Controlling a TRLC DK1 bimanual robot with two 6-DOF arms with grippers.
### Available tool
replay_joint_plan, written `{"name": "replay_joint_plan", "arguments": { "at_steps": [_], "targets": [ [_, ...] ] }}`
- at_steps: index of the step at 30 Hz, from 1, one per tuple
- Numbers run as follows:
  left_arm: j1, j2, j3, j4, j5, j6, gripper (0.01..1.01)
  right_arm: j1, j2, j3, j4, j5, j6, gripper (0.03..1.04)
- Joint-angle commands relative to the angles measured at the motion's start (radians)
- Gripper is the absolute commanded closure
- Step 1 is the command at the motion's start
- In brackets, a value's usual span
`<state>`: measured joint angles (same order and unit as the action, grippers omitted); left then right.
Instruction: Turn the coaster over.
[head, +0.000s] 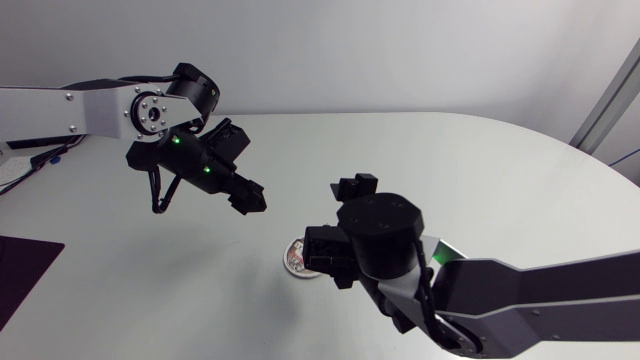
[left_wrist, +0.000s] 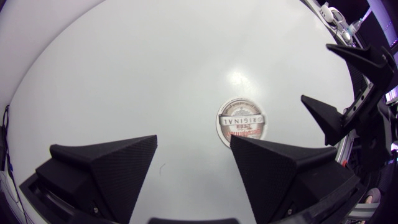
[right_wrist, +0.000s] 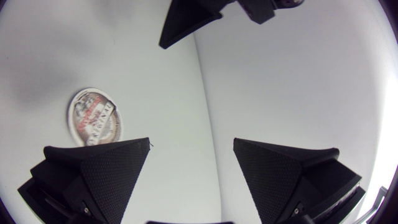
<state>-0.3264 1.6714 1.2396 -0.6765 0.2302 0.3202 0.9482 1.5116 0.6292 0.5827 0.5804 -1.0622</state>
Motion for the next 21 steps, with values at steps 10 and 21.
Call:
{"name": "replay_joint_plan", "arguments": {
  "at_steps": [10, 21],
  "targets": [
    [-0.007, -0.055, -0.048, -0.015, -0.005, 0.008, 0.198, -0.054, -0.182, -0.028, -0.184, -0.017, 0.186, 0.06],
    [-0.143, 0.154, -0.026, -0.017, 0.083, 0.057, 0.721, -0.117, -0.168, 0.076, -0.563, -0.215, 0.505, 0.99]
  ]
}}
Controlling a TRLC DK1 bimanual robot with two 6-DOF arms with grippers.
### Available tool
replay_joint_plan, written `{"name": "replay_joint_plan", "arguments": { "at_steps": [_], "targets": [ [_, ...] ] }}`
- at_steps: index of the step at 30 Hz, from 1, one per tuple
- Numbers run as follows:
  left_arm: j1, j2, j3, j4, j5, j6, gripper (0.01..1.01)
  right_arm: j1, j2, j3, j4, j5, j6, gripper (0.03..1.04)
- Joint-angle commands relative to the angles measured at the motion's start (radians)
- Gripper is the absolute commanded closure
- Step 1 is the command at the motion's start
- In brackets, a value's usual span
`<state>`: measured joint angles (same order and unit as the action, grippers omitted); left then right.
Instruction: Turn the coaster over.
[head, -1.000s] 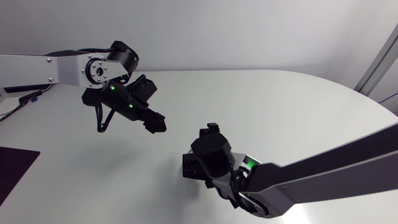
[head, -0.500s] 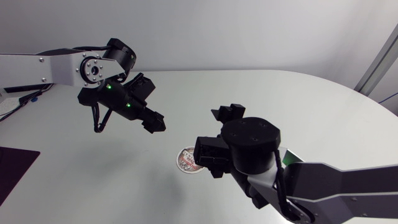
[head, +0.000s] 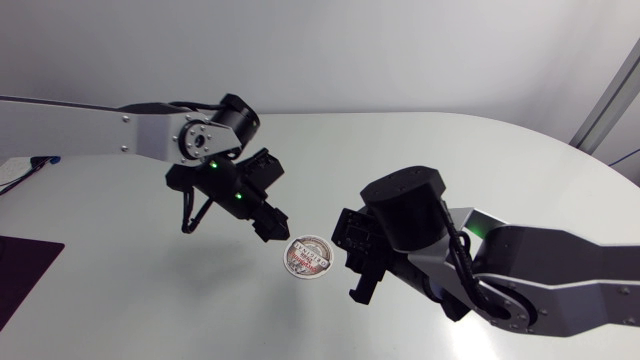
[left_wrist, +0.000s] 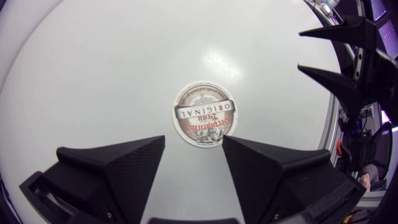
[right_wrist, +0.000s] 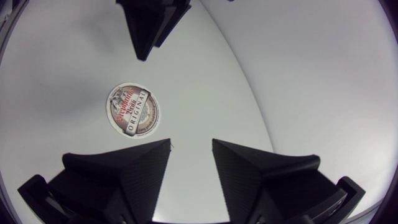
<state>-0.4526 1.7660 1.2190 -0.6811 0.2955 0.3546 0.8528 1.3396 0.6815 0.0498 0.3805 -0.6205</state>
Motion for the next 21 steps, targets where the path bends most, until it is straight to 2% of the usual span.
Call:
{"name": "replay_joint_plan", "arguments": {
  "at_steps": [1, 11, 21],
  "targets": [
    [-0.026, 0.082, 0.001, -0.012, 0.022, 0.024, 0.730, -0.031, -0.003, 0.026, -0.044, -0.032, 0.073, 0.99],
    [-0.061, 0.211, 0.024, -0.034, 0.042, 0.032, 0.757, -0.110, -0.086, -0.020, -0.071, -0.075, 0.070, 0.99],
    [-0.049, 0.331, 0.091, -0.023, -0.018, 0.024, 0.757, -0.139, -0.154, -0.046, -0.087, -0.078, 0.048, 0.99]
  ]
}}
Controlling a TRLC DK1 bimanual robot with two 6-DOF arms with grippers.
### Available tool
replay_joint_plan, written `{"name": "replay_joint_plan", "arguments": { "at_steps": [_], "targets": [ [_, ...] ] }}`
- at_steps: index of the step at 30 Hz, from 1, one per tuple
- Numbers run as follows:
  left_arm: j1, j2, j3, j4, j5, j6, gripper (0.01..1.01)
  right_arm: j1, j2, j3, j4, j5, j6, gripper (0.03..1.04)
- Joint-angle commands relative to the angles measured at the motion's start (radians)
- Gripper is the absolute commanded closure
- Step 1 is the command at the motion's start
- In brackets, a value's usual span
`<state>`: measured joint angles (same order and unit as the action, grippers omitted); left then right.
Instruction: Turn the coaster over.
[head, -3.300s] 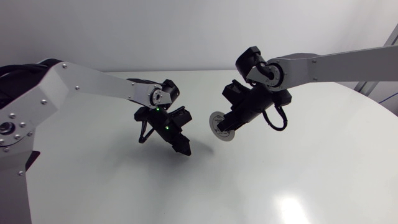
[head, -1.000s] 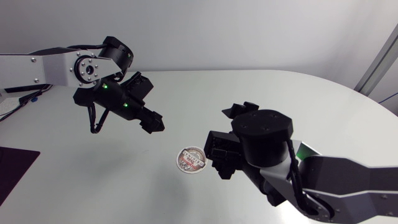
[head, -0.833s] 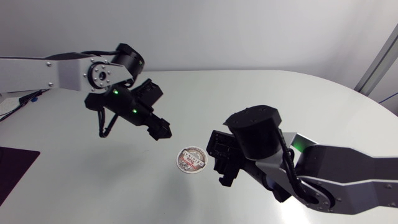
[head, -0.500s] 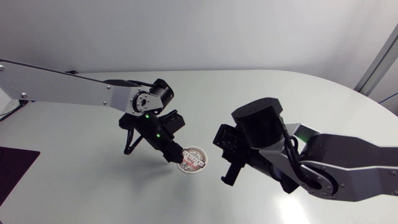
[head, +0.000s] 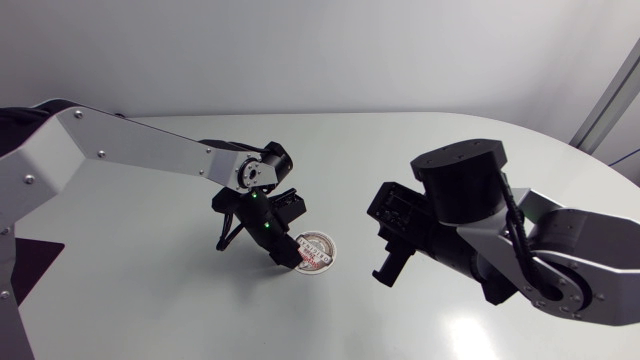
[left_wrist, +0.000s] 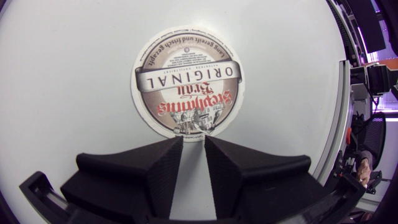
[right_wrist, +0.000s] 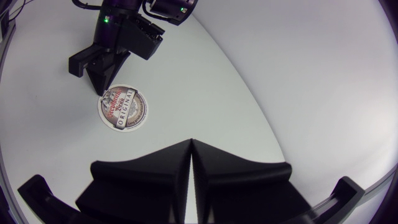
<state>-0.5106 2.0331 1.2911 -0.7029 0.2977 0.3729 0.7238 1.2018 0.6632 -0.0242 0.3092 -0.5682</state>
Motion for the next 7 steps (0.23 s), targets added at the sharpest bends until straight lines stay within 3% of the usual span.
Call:
{"name": "replay_joint_plan", "arguments": {
  "at_steps": [1, 7],
  "targets": [
    [0.007, 0.075, 0.030, -0.003, -0.020, 0.003, 0.757, -0.015, -0.022, -0.033, -0.013, -0.007, -0.006, 0.99],
    [-0.057, 0.068, 0.033, -0.006, 0.029, 0.008, 0.754, -0.043, -0.074, -0.051, -0.037, -0.016, -0.012, 0.99]
  ]
}}
